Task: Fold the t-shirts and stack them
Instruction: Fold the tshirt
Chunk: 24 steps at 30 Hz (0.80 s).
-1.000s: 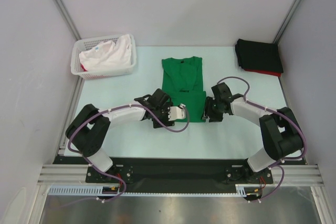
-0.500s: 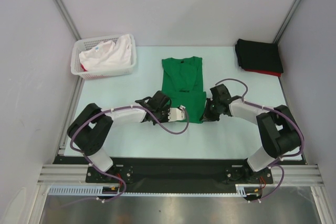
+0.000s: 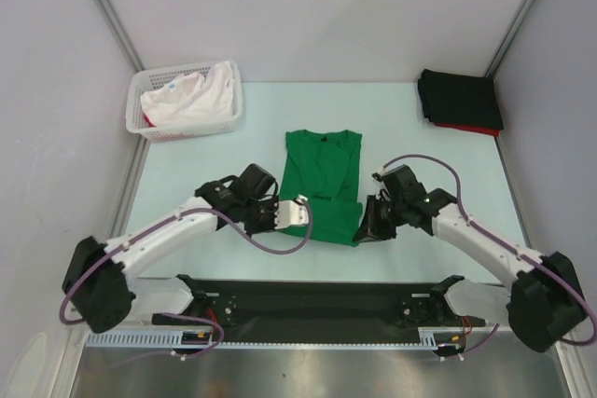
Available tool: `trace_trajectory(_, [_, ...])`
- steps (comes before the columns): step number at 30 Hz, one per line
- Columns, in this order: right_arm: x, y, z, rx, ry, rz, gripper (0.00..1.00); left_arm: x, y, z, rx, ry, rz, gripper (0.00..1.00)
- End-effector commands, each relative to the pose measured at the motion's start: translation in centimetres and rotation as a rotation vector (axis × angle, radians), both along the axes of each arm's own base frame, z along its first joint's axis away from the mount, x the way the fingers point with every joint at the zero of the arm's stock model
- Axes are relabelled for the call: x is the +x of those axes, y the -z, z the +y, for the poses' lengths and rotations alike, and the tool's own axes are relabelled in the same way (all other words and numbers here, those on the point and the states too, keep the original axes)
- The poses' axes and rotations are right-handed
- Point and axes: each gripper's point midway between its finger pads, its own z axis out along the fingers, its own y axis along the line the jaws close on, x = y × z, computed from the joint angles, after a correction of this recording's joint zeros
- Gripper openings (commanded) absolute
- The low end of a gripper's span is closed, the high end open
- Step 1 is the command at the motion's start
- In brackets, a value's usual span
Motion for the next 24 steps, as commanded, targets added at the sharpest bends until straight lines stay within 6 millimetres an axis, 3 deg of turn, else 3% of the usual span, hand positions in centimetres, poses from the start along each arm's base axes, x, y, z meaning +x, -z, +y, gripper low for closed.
trace_trajectory(1, [-5.8,-2.0,-0.3,0.060,-0.057,0.149,0.00,-5.4,-3.2,2.2,-0.008,0.028,0.148,0.00])
trace_trajectory(4, [-6.1,-4.3,0.8,0.165,-0.070,0.147,0.00,-5.4,-5.4,2.2,-0.031,0.001,0.148,0.00])
trace_trajectory(7, [-4.1,-5.2,1.1,0.209,-0.076,0.123,0.00,-2.8,-6.6,1.8,-0.062,-0.065,0.092,0.00])
trace_trajectory(8, [-3.2,-4.6,0.9,0.192,-0.069,0.133,0.00,-1.2,-6.9,1.3,-0.068,-0.088,0.066,0.00])
trace_trajectory(11, [1.6,-5.1,0.1,0.199,-0.020,0.059,0.00,2.8,-7.7,0.9,-0.080,-0.165,0.055,0.00])
trace_trajectory(12, [3.2,-4.2,0.2,0.206,-0.007,0.077,0.00,4.5,-7.9,1.4,-0.089,-0.214,0.053,0.00])
trace_trajectory(13, [5.0,-4.3,-0.3,0.223,0.021,0.058,0.00,6.5,-9.4,1.1,-0.115,-0.241,0.015,0.00])
trace_trajectory(14, [6.9,-4.9,-0.3,0.237,0.040,0.037,0.00,8.1,-8.5,0.9,-0.098,-0.273,0.036,0.00])
trace_trajectory(15, [8.6,-4.1,0.0,0.249,0.046,0.036,0.00,9.3,-8.6,0.9,-0.100,-0.297,0.033,0.00])
trace_trajectory(16, [10.7,-5.0,0.1,0.263,0.054,-0.004,0.00,11.7,-8.9,0.8,-0.107,-0.330,0.024,0.00])
trace_trajectory(18, [13.4,-3.3,-0.2,0.252,0.083,0.015,0.00,13.8,-9.0,0.6,-0.115,-0.354,0.019,0.00])
trace_trajectory(19, [14.4,-3.2,-0.4,0.258,0.098,0.014,0.00,15.4,-10.2,0.2,-0.132,-0.364,-0.015,0.00])
trace_trajectory(20, [15.6,-3.1,-0.9,0.272,0.124,0.014,0.00,16.5,-9.0,-0.1,-0.112,-0.377,0.007,0.00])
trace_trajectory(21, [17.2,-3.6,-0.8,0.294,0.136,-0.011,0.00,17.4,-8.8,-0.2,-0.104,-0.386,0.005,0.01])
trace_trajectory(22, [18.1,-2.7,-1.0,0.294,0.153,0.006,0.00,18.7,-9.8,-0.5,-0.116,-0.396,-0.024,0.00])
trace_trajectory(24, [20.5,-3.0,-1.8,0.296,0.186,-0.029,0.00,20.5,-8.3,-0.4,-0.093,-0.429,-0.008,0.00])
